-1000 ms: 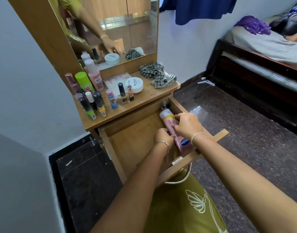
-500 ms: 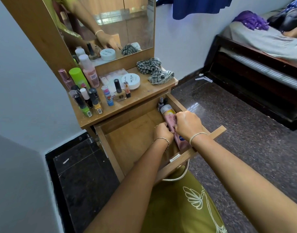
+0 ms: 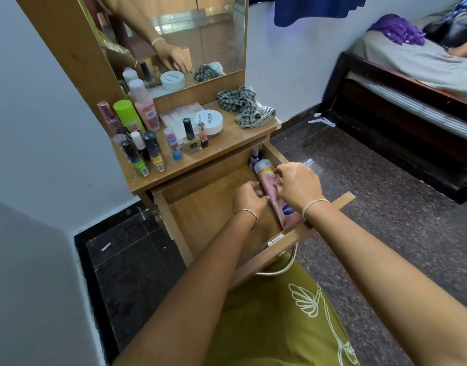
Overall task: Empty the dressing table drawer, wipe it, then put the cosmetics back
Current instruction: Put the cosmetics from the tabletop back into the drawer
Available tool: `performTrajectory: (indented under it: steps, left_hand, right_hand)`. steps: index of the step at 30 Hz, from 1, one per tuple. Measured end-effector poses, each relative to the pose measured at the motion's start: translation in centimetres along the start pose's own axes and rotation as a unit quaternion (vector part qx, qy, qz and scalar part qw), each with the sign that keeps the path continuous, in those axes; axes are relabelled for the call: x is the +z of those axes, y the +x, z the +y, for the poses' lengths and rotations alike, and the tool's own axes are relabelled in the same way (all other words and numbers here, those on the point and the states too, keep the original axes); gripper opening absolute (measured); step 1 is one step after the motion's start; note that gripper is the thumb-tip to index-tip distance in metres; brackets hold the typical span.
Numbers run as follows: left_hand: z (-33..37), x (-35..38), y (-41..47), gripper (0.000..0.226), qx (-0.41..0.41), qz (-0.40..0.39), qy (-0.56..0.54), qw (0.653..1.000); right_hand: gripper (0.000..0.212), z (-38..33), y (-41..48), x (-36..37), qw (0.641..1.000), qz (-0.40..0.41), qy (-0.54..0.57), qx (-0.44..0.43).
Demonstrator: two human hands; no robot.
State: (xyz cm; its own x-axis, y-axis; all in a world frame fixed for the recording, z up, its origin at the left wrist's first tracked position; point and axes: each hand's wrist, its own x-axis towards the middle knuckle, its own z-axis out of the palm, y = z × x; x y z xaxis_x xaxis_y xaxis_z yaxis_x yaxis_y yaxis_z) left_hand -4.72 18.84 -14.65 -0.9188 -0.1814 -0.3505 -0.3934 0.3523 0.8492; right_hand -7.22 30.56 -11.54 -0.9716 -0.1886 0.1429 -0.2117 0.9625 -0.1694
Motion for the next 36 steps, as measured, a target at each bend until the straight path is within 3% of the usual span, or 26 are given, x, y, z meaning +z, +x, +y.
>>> performTrajectory:
  steps: [8,12,15,19,22,26,36]
  left_hand:
    - [3.6,-8.4,-2.9,0.019,0.157,0.192,0.037,0.968]
    - [5.8,-13.8,-3.3,0.018,0.232,0.269,0.128,0.926]
    - [7.3,-17.6,-2.8,0.023,0.275,0.320,0.236,0.875]
    - [8.4,-19.9,-1.7,0.041,0.219,0.277,0.404,0.844]
    - [8.7,-20.0,-0.8,0.043,0.196,0.234,0.477,0.824]
    - [8.6,-19.6,0.0,0.034,0.189,0.223,0.487,0.823]
    - [7.4,-18.6,0.3,0.022,0.234,0.237,0.464,0.821]
  right_hand:
    - [0.015,-5.7,1.8,-3.8,0.990,0.094,0.096,-0.033]
    - [0.020,-8.9,3.6,-4.8,0.980,0.118,0.149,-0.060]
    - [0.028,-10.7,5.4,-5.1,0.973,0.097,0.173,-0.115]
    - [0.043,-12.6,7.1,-5.3,0.972,0.060,0.153,-0.170]
    - [0.040,-13.2,7.9,-5.1,0.973,0.048,0.141,-0.176]
    - [0.029,-13.5,8.2,-5.0,0.974,0.042,0.129,-0.180]
    - [0.028,-13.0,9.1,-4.2,0.978,0.032,0.123,-0.163]
